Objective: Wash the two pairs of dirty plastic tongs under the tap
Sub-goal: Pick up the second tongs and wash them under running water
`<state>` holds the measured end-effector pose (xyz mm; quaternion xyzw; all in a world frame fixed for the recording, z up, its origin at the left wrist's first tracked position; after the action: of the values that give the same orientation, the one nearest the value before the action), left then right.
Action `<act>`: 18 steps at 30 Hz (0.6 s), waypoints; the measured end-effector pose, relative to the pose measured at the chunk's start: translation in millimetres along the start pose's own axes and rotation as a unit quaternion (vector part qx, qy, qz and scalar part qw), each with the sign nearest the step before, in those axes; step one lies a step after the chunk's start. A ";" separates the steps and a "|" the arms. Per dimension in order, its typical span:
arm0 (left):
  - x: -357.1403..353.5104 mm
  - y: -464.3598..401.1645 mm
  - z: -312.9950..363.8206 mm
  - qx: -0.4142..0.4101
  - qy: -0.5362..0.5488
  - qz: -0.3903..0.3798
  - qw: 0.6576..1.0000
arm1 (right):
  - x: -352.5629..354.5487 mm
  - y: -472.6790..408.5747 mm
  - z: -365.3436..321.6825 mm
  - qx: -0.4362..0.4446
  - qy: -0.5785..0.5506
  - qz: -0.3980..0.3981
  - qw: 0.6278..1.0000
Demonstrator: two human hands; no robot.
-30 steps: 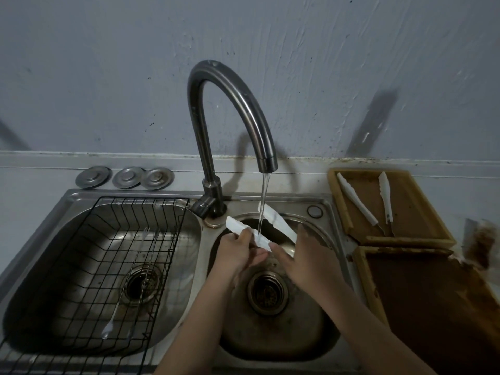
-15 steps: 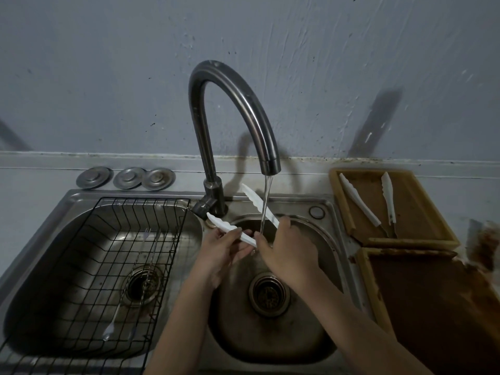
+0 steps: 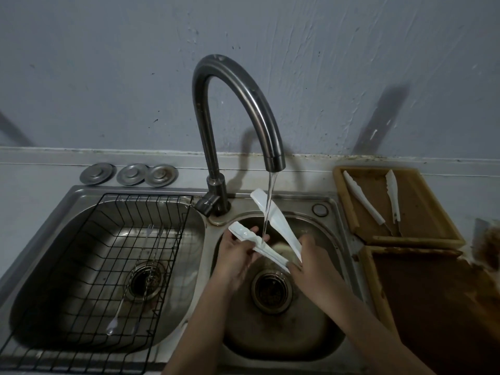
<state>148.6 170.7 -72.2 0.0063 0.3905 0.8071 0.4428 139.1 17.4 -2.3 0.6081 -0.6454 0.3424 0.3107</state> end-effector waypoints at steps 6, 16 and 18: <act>8.4 2.6 -24.8 0.009 -0.096 0.059 0.994 | 6.1 13.0 28.2 -0.060 0.036 -0.026 0.997; 5.7 6.1 -32.6 0.051 -0.072 0.089 0.992 | 5.4 15.6 24.7 -0.056 0.051 -0.031 0.997; -0.3 4.7 -32.1 0.035 -0.078 0.069 0.994 | 6.1 15.4 26.4 -0.059 0.051 -0.029 0.997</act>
<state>134.0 149.0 -91.5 0.1114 0.3818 0.8184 0.4148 123.7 -7.4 -13.4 0.5887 -0.6300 0.3250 0.3886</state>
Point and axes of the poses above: each hand's wrist, its own y-axis away from the middle knuckle, its own x-axis out of the back of the hand, z = x × y, the point moved 10 cm from there along -y, towards the middle knuckle, and after that the axes turned 15 degrees about z, right-handed, at the moved point
